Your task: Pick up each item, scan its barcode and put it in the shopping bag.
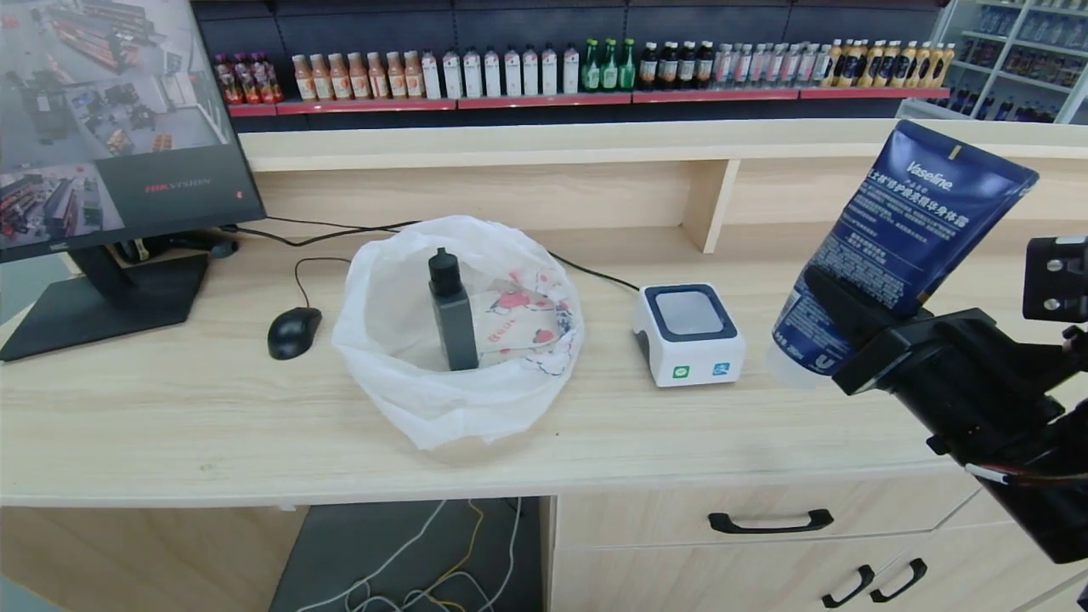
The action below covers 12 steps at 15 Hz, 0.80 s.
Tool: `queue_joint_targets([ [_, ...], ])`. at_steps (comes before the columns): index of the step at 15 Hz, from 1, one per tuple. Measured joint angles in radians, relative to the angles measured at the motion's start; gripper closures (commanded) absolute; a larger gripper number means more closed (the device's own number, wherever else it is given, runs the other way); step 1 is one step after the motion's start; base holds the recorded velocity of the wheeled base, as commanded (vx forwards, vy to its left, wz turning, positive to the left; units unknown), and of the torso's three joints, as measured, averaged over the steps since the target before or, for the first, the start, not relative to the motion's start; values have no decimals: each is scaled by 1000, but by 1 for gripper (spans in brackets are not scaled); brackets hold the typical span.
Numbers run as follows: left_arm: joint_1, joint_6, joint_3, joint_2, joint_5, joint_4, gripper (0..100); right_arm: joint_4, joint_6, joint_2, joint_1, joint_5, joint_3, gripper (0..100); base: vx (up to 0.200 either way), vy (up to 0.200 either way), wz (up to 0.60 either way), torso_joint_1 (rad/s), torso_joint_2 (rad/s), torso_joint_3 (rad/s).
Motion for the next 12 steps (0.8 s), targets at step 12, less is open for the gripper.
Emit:
queue_joint_targets([
  [12,0,0,0,0,0,0,0,1,-137,58,1,92,-99,100,0,0,0,0,0,0],
])
